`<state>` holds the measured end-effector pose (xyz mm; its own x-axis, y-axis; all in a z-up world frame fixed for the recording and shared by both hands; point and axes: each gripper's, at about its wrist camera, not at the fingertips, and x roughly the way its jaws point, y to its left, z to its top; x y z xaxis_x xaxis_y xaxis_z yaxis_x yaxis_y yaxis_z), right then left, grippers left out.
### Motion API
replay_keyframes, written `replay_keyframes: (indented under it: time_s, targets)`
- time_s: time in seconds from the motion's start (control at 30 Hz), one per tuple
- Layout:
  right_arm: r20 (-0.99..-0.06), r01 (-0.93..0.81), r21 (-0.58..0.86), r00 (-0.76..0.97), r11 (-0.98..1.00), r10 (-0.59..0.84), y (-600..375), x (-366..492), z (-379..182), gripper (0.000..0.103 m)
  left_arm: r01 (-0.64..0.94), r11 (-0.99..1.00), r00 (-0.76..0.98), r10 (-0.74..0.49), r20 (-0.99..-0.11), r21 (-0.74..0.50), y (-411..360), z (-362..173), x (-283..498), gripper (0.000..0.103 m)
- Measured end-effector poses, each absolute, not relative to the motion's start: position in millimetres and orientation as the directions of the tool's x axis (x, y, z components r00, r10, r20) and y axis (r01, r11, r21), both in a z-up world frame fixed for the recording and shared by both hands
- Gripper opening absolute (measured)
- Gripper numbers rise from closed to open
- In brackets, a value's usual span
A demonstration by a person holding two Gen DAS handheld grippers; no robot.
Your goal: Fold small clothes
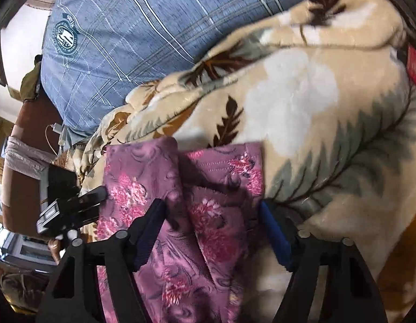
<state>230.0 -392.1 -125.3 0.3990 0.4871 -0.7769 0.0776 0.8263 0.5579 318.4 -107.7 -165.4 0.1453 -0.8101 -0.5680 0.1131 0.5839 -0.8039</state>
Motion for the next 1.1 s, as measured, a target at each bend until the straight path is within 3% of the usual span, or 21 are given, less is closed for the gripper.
replay_keyframes:
  time_s: [0.07, 0.13, 0.2, 0.23, 0.27, 0.33, 0.43, 0.53, 0.57, 0.67, 0.7, 0.77, 0.8, 0.9, 1.03, 1.1]
  targets:
    - [-0.76, 0.079, 0.573, 0.426, 0.816, 0.492, -401.8, 225.3, -121.6, 0.073, 0.13, 0.602, 0.153, -0.798, -0.584, -0.788, -110.7, -164.1, 314.4, 0.061]
    - [-0.747, 0.079, 0.609, 0.393, 0.789, 0.537, -398.9, 226.9, -133.1, 0.07, 0.134, 0.621, 0.168, -0.782, -0.6, -0.772, -114.0, -163.9, 313.8, 0.05]
    - [-0.77, 0.055, 0.568, 0.386, 0.821, 0.507, -385.6, 232.0, -136.4, 0.061, 0.133, 0.615, 0.174, -0.787, -0.592, -0.778, -111.8, -161.9, 312.7, 0.024]
    - [-0.768, 0.048, 0.568, 0.388, 0.821, 0.509, -382.4, 233.3, -134.7, 0.028, 0.141, 0.6, 0.178, -0.798, -0.575, -0.788, -108.5, -158.0, 311.5, 0.021]
    - [-0.748, 0.036, 0.597, 0.387, 0.802, 0.54, -378.5, 233.8, -130.9, 0.016, 0.161, 0.591, 0.201, -0.804, -0.559, -0.791, -105.5, -149.6, 308.4, 0.02]
    - [-0.75, -0.006, 0.547, 0.441, 0.837, 0.494, -370.1, 229.4, -109.6, 0.015, 0.238, 0.592, 0.259, -0.803, -0.537, -0.77, -103.2, -126.3, 300.5, 0.018]
    - [-0.686, -0.046, 0.574, 0.518, 0.817, 0.511, -370.6, 228.1, -89.9, 0.015, 0.234, 0.614, 0.316, -0.781, -0.538, -0.754, -99.8, -122.4, 307.9, 0.019]
    - [-0.758, 0.023, 0.533, 0.456, 0.846, 0.465, -372.0, 247.1, -124.3, 0.018, 0.167, 0.739, 0.288, -0.67, -0.684, -0.653, -104.6, -152.6, 321.6, 0.031]
    - [-0.782, 0.051, 0.523, 0.426, 0.851, 0.455, -373.8, 250.9, -135.0, 0.029, 0.139, 0.735, 0.271, -0.673, -0.688, -0.664, -101.1, -158.3, 321.7, 0.041]
    - [-0.775, 0.089, 0.522, 0.464, 0.848, 0.429, -382.9, 237.6, -117.3, 0.035, 0.133, 0.676, 0.26, -0.73, -0.633, -0.725, -88.4, -137.1, 314.5, 0.045]
    - [-0.767, 0.071, 0.496, 0.504, 0.865, 0.398, -383.0, 226.5, -99.5, 0.037, 0.151, 0.674, 0.28, -0.731, -0.623, -0.723, -82.4, -121.5, 307.6, 0.054]
    - [-0.726, 0.044, 0.509, 0.558, 0.86, 0.402, -384.6, 201.3, -69.2, 0.065, 0.188, 0.707, 0.328, -0.7, -0.635, -0.682, -70.9, -90.8, 285.6, 0.064]
    - [-0.697, 0.042, 0.532, 0.588, 0.846, 0.409, -385.3, 181.7, -53.5, 0.069, 0.207, 0.712, 0.336, -0.696, -0.635, -0.671, -68.5, -81.2, 273.8, 0.064]
    - [-0.667, 0.05, 0.576, 0.606, 0.816, 0.433, -379.4, 135.2, -45.6, 0.069, 0.223, 0.708, 0.329, -0.702, -0.632, -0.67, -57.9, -75.2, 220.9, 0.07]
    - [-0.695, 0.156, 0.608, 0.577, 0.778, 0.428, -363.3, 81.7, -89.6, 0.069, 0.174, 0.721, 0.296, -0.688, -0.662, -0.671, -61.0, -111.0, 161.0, 0.07]
    - [-0.74, 0.226, 0.575, 0.554, 0.786, 0.381, -359.7, 77.8, -109.5, 0.058, 0.149, 0.722, 0.242, -0.689, -0.682, -0.676, -70.4, -127.7, 145.2, 0.07]
